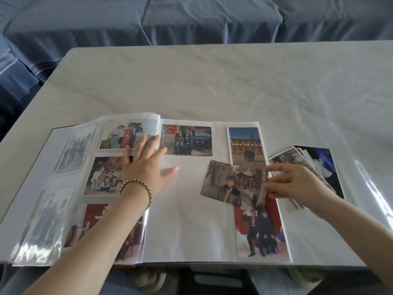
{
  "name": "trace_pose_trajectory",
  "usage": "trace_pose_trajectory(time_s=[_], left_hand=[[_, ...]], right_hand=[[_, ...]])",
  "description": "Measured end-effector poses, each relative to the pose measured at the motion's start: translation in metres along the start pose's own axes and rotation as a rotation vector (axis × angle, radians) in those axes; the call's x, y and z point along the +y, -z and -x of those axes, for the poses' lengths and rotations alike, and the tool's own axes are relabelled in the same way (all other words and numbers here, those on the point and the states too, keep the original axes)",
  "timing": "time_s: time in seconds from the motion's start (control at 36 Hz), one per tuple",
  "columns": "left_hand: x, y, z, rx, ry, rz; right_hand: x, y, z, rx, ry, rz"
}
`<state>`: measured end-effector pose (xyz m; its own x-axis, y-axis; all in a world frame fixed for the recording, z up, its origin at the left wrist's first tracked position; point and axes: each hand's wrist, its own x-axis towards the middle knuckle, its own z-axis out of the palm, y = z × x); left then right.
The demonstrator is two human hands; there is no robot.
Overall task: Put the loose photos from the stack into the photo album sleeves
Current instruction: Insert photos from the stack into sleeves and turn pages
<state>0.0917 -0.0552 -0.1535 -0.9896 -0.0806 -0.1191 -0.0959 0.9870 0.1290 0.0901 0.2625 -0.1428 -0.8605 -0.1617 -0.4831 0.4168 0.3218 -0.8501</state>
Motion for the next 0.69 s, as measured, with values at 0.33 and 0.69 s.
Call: trace_pose_trajectory(time_s=[0.33,0.69], left_hand=[[0.001,0.001,-0.001,-0.016,0.004,-0.018],[-0.003,-0.005,-0.001,0.042,-0.025,-0.017]], right_hand=[[0.001,-0.016,-0.008,0.284,0.126,0.051],[-0.016,-0.068,-0.026,0.116,0.096,0.029]])
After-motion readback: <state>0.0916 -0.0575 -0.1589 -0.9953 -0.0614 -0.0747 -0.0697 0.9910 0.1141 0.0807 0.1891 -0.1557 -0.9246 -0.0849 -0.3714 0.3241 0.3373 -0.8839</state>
